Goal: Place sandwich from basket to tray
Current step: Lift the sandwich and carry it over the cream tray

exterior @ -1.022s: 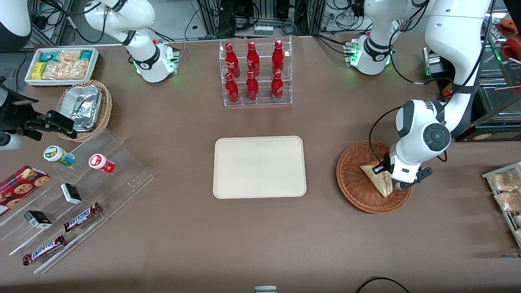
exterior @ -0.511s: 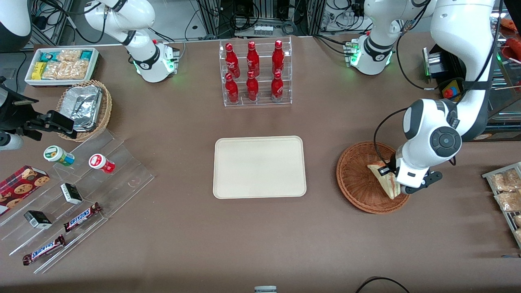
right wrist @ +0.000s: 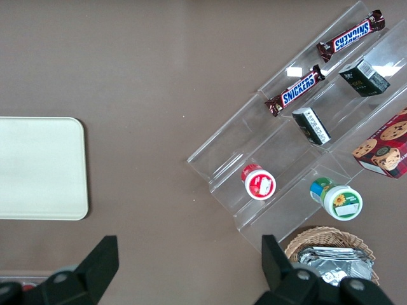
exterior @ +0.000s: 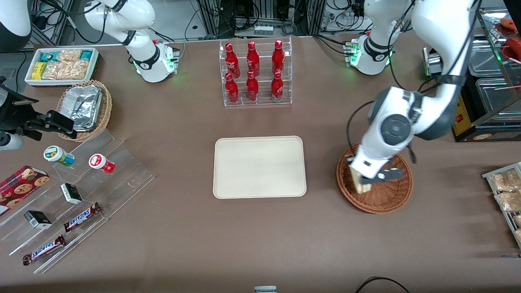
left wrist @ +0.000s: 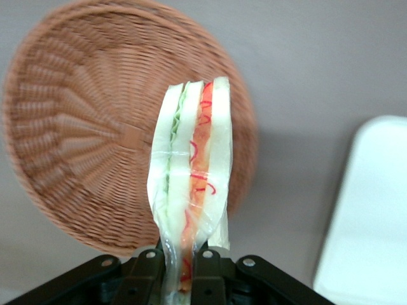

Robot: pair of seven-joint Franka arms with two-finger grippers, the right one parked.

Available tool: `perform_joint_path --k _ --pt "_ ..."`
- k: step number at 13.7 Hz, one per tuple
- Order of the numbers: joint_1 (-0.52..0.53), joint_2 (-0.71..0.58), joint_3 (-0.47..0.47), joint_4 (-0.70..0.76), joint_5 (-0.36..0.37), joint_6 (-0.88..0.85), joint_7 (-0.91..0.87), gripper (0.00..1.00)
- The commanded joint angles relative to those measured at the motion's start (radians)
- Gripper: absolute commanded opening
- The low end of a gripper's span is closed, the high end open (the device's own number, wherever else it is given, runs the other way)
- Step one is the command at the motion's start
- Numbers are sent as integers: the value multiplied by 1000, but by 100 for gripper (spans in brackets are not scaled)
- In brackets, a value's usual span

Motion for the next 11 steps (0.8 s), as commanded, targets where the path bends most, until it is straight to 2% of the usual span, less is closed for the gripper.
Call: perform_joint_path --k 1,7,10,11 --pt "5 1 -94 21 37 -22 6 0" --pt "-3 151 -237 161 40 -23 5 0" --pt "-114 240 -218 250 51 -25 -49 0" --pt "-137 272 -216 279 91 -25 -82 0"
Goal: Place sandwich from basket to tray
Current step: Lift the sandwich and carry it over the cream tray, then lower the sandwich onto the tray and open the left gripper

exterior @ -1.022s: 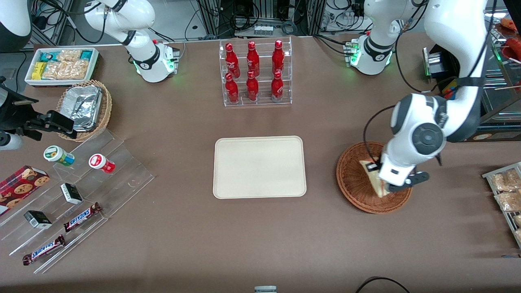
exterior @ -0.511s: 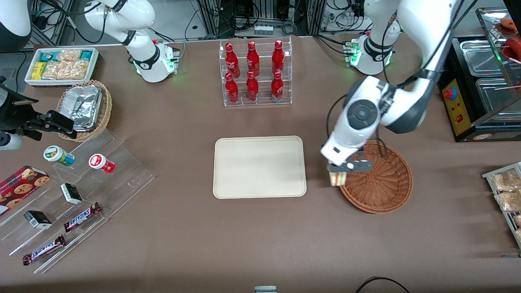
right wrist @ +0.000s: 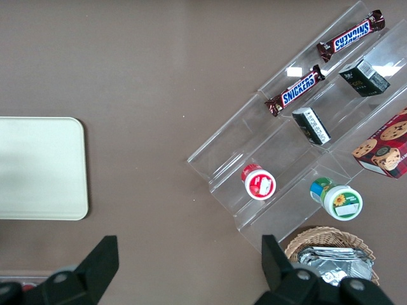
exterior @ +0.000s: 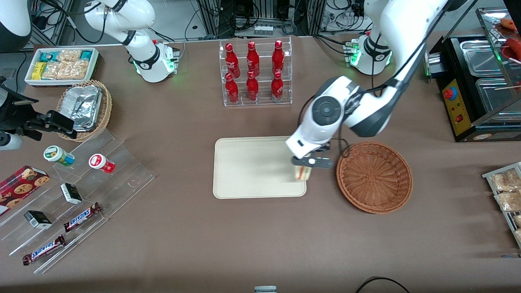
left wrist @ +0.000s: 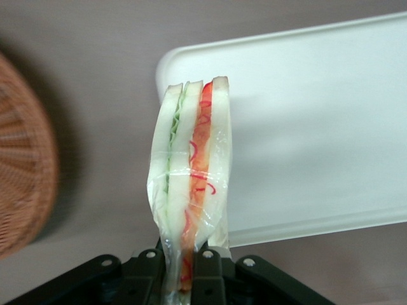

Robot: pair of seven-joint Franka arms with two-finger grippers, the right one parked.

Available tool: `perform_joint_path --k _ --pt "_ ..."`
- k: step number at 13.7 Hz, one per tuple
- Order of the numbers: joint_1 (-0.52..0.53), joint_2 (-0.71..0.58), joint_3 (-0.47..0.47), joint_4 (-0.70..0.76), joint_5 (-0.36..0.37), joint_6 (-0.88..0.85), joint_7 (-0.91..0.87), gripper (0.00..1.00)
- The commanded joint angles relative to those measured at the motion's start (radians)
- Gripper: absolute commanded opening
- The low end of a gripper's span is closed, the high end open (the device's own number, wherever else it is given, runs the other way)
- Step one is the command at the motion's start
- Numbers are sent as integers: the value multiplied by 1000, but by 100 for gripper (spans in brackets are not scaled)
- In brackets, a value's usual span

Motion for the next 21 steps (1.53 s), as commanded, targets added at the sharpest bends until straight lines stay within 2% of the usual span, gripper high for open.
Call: perform_joint_path --k 1,3,8,11,17,19,21 --pt "-74 119 8 122 103 -25 -98 0" --pt "-107 171 8 160 153 -26 -154 0" --pt "-132 231 13 189 181 -22 -212 0" --pt "-154 280 13 222 241 -22 -269 0" --pt "-157 303 13 229 252 -14 -281 0" --pt "-157 308 13 237 250 -14 -281 58" --pt "-157 310 13 245 250 -16 -283 100"
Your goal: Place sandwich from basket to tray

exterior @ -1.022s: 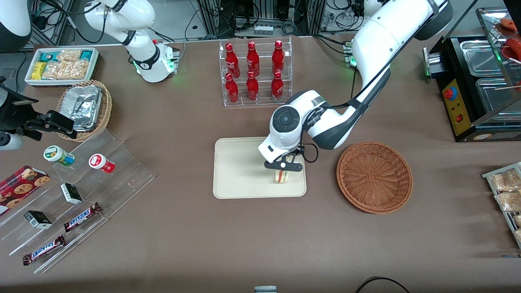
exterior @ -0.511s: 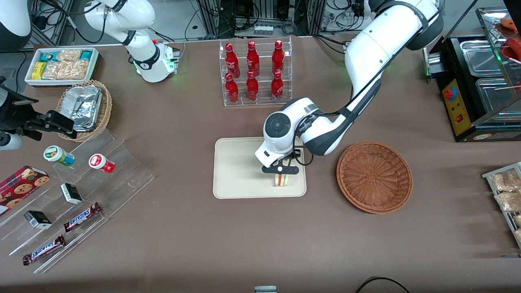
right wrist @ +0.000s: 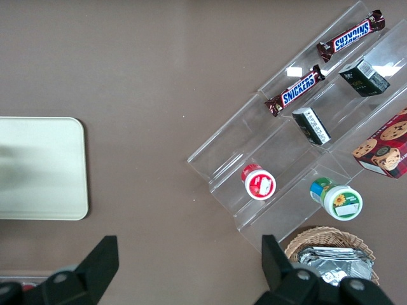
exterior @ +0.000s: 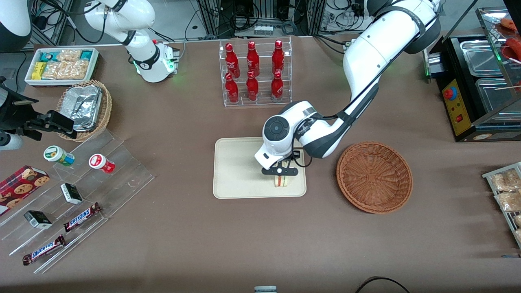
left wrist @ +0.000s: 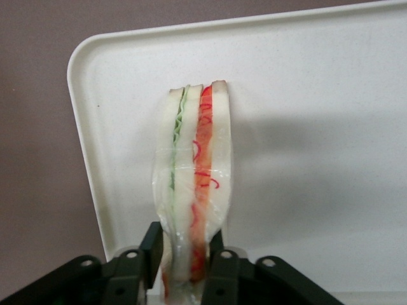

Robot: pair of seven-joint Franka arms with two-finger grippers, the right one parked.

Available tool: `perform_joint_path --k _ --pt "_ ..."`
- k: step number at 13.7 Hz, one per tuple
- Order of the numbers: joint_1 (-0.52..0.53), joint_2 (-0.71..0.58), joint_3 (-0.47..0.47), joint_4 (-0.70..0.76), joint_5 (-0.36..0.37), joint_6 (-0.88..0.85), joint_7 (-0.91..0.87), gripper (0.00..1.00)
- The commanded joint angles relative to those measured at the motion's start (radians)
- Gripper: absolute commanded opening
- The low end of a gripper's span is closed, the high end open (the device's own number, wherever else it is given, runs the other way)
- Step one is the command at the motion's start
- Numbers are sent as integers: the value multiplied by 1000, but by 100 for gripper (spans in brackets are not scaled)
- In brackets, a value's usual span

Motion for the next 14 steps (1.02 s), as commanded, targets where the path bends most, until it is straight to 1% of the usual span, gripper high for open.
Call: perform_joint_path --k 1,3,4,7,11,14 --pt "-21 18 6 45 22 -27 -42 100" --pt "-27 18 6 56 19 -27 -134 100" --pt "-27 18 6 64 21 -25 -153 100" --pt "-21 8 6 74 30 -33 -144 100" --pt "-10 2 6 131 21 -71 -142 100" --pt "0 -34 5 145 27 -100 -139 100"
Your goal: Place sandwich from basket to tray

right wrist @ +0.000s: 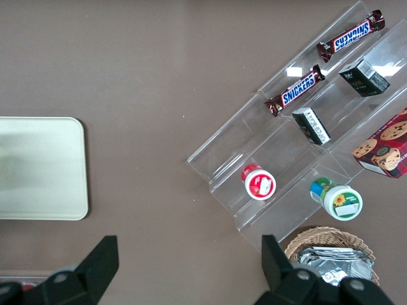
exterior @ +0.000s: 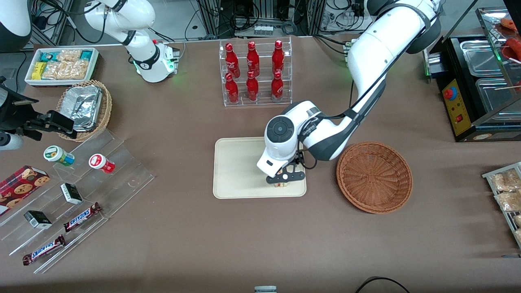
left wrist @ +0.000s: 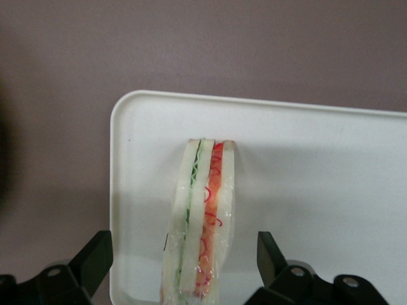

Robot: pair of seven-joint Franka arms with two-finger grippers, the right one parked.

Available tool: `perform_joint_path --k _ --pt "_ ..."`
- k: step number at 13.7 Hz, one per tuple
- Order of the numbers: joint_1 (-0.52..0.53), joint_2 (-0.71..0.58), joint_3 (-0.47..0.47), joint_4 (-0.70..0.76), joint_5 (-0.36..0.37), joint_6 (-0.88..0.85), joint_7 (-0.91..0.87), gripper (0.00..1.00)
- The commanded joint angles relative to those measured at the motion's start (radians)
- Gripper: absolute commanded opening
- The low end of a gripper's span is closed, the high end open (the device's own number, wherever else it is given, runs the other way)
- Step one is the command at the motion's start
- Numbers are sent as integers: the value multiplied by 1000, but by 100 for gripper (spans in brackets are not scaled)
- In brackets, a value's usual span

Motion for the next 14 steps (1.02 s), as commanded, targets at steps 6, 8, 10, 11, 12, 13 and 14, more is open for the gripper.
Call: perform_joint_path --k 6,8,10,11,12,13,14 --pt "95 -88 -12 85 -10 -184 43 100" --pt "124 -128 -4 85 -45 -191 62 100" --pt "178 -166 -7 79 -69 -200 91 100" --pt "202 -186 -7 78 -89 -226 141 100" --pt "230 -206 -5 78 -121 -252 199 100" --pt "262 -237 -5 72 -143 -273 255 100" --pt "283 -252 -5 71 -152 -298 289 100"
